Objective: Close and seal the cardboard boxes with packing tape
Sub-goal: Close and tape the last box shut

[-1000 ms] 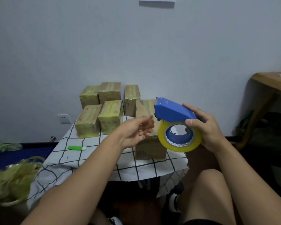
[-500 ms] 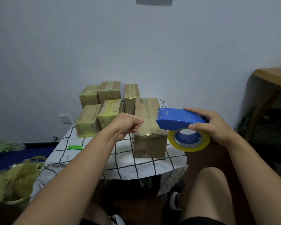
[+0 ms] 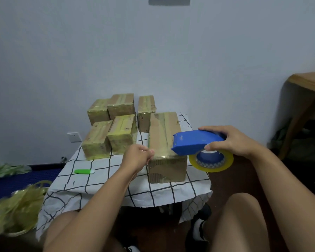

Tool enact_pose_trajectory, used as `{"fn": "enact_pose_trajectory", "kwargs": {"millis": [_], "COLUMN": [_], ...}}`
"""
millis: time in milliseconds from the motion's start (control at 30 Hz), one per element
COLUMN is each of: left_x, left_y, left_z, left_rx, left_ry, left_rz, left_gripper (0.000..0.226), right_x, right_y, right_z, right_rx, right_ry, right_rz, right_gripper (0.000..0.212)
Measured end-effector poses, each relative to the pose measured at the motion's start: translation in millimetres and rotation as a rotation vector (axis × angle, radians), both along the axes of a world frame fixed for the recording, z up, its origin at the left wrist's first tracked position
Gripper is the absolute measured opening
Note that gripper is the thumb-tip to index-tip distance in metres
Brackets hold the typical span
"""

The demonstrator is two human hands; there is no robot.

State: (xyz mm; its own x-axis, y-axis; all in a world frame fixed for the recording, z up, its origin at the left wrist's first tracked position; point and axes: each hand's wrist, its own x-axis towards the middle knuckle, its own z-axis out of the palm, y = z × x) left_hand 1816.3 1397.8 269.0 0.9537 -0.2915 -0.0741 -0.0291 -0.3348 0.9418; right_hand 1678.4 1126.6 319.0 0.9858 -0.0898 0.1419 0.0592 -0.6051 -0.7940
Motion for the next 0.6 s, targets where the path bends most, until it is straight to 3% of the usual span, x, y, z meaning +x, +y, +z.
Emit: {"fn": "enact_pose_trajectory", "kwargs": {"millis": [133, 300, 600], "left_x": [3, 2, 9], "left_y": [5, 7, 9], "left_z": [-5, -4, -9], "left_rx": [-0.062, -0.095, -0.060], "left_ry": [0.053, 0.084, 0.162], "left_rz": [0.022, -0.018, -0.008], "left_gripper": [0.027, 0.006, 0.008], "right_x": [4, 6, 13], "right_y": [3, 6, 13], "right_z": [3, 2, 3], "right_rx": [-0.042, -0.080, -0.104], "right_ry": [0.012, 0.030, 0.060], "right_rz": [0.024, 0.015, 0.014], "right_gripper": [0.058, 0.058, 0.062]}}
